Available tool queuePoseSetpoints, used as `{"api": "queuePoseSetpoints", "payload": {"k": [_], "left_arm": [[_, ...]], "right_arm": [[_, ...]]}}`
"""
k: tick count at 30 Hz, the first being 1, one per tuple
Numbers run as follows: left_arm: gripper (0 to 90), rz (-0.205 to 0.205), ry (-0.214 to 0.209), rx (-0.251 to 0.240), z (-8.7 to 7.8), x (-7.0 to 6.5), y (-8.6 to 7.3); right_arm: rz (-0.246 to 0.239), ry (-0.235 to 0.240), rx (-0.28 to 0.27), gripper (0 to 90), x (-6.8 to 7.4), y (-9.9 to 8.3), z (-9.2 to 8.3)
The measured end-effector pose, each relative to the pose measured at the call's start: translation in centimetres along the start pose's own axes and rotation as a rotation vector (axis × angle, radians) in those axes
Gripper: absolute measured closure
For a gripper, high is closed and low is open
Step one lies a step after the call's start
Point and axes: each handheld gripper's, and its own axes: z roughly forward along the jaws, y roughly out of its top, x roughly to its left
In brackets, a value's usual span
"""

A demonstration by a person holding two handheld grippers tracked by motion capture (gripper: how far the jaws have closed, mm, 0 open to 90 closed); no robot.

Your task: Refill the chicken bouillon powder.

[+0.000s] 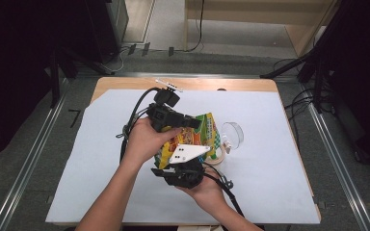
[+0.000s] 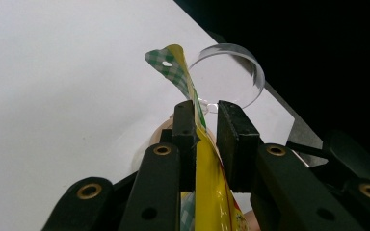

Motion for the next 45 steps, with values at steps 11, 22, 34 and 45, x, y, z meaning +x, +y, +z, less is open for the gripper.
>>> {"api": "queuePoseSetpoints", "payload": {"k": [11, 22, 34, 45], "left_arm": [[81.1, 0.042, 0.016, -0.013, -0.1, -0.7, 0.0], [80.6, 0.018, 0.019, -0.018, 0.2, 0.0, -0.2], [80.3, 0.002, 0.005, -0.030, -0.1, 0.2, -0.2], [80.1, -0.013, 0.001, -0.026, -0.1, 0.5, -0.2]], "right_arm": [[0.015, 0.000, -0.005, 76.4, -0.1, -0.1, 0.2], [0.012, 0.002, 0.007, 76.4, -0.2, -0.2, 0.2], [0.010, 0.008, 0.005, 76.4, -0.1, 0.0, 0.0], [0.000, -0.002, -0.007, 76.3, 0.0, -0.2, 0.1]]}}
